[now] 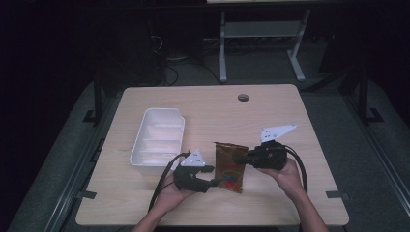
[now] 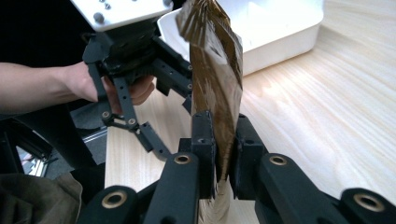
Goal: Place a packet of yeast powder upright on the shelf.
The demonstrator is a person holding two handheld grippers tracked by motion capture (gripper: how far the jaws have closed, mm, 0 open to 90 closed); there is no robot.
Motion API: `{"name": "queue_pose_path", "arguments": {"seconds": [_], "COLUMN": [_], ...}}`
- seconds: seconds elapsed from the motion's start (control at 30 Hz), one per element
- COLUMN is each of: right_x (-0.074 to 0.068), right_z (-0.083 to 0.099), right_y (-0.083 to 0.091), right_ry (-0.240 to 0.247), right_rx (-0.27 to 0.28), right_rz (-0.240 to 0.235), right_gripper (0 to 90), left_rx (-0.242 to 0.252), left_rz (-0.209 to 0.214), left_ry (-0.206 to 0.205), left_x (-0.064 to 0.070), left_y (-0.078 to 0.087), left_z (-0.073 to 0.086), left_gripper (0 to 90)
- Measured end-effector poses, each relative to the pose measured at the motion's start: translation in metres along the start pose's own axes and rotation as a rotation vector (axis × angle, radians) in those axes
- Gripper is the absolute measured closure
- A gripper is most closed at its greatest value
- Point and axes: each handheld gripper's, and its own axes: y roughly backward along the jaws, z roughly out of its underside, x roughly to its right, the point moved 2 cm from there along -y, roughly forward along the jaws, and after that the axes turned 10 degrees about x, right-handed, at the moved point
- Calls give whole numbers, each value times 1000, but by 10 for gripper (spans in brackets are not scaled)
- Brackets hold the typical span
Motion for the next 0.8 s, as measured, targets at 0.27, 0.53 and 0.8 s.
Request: {"name": "queue_pose_path", "arguments": {"seconds": [0.27,0.53,0.8], "right_x": [6,9,12], "right_z": [-4,-6,-14], "right_y": [14,15,15], "right_ry": [-12,-18,-17], "right_rx": [33,37,52], "right_rz": [24,29,29], "right_gripper": [827,830,832], "left_rx": [-5,-8,-27], "left_rz": [-2,-2,6], "left_ry": [-41,-64,-70], "left_x": [9,14,17], "left_y": [0,2,7], "left_z": [3,5,12], "left_gripper": [396,382,373]}}
